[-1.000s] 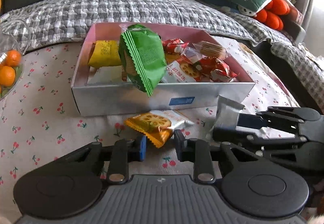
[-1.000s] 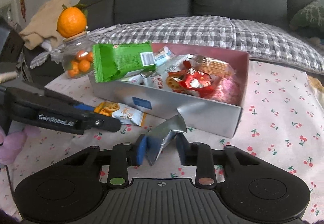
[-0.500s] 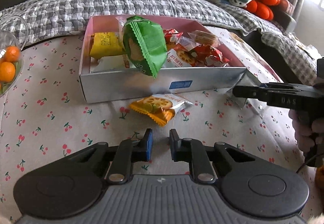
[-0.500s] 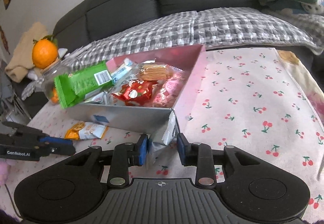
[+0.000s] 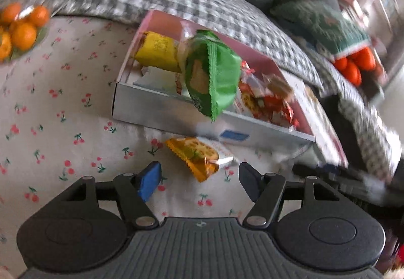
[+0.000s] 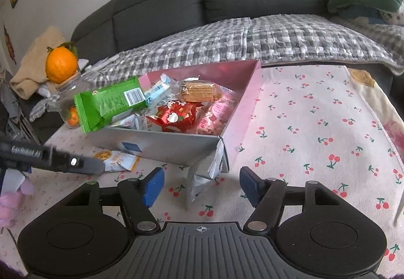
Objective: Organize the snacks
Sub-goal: 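Grasp the silver foil packet with the right tool, then grasp the orange lotus-root biscuit packet with the left tool while the right tool holds the foil packet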
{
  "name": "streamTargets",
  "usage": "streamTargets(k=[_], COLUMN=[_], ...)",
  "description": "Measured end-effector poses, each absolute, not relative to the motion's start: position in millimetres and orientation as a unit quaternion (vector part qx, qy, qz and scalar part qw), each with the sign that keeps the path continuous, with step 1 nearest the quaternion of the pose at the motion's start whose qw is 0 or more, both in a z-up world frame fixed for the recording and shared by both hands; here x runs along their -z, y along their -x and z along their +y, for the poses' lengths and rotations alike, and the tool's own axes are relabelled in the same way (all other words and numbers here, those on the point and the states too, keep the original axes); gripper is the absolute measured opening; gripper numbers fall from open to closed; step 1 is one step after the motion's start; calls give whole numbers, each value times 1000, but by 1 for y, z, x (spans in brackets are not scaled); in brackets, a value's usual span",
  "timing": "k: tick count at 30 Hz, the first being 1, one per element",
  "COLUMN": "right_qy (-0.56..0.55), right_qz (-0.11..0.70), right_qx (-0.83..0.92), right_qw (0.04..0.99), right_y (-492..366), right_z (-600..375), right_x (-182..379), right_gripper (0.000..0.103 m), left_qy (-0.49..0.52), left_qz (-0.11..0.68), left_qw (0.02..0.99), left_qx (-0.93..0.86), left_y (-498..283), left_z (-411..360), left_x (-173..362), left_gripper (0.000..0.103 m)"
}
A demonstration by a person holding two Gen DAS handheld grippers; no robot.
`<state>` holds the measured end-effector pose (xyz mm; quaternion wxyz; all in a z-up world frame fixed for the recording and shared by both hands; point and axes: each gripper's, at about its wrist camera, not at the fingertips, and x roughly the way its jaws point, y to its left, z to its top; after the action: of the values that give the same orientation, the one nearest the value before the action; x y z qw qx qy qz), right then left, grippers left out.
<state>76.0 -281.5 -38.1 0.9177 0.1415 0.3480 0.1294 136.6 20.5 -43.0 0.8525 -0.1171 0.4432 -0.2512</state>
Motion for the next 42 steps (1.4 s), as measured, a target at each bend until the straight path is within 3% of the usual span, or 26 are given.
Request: streamTargets(k=[2, 6, 8, 12, 15, 17, 26, 29, 31, 32, 33, 35, 36, 37, 42], right_qy=[-141, -129, -116, -69, -67, -75, -73, -47, -41, -42, -39, -17, 1, 12, 36], right_qz=[348, 352, 355, 352, 352, 353, 351, 340, 328, 327, 330, 332, 329, 330, 346], right_qx=[-132, -129, -124, -104, -95, -91, -103, -114, -124, -133, -147, -168, -175, -177, -184], right_qw=[917, 918, 919, 928, 929, 928, 928, 932, 935, 935, 932, 928, 928, 927, 919], right_y=[-76, -77, -77, -77, -78, -79, -79, -76, -72, -71, -69, -63, -60, -59, -57], right_z=[-280, -276, -273, -263, -265, -270, -271, -270, -272, -274, -275, -272, -270, -267, -262], right_x=[38, 39, 41, 42, 42, 42, 42, 38, 34, 33, 33, 32, 33, 33, 37], right_gripper=[67, 67, 64, 40, 26, 23, 25, 35, 53, 68, 79, 82, 82, 82, 83], left_qy=[150, 193, 202, 165, 155, 153, 124, 87, 72, 62, 48, 11, -11, -30, -98], left_qz=[444, 447, 448, 433, 434, 437, 451, 457, 450, 447, 445, 440, 435, 427, 405], left_qw=[852, 849, 848, 864, 864, 862, 853, 850, 851, 850, 848, 845, 851, 857, 861], left_qx=[235, 206, 200, 197, 203, 206, 231, 248, 262, 271, 282, 302, 294, 287, 291], left_y=[-139, -141, -140, -130, -127, -125, -103, -101, -99, -99, -99, -98, -96, -95, -98], left_z=[23, 24, 24, 17, 17, 21, 34, 31, 31, 30, 28, 20, 16, 12, 0], left_x=[44, 48, 50, 46, 44, 44, 41, 44, 45, 45, 44, 41, 41, 41, 51], left_gripper=[60, 37, 30, 19, 17, 16, 15, 24, 25, 27, 35, 59, 80, 86, 89])
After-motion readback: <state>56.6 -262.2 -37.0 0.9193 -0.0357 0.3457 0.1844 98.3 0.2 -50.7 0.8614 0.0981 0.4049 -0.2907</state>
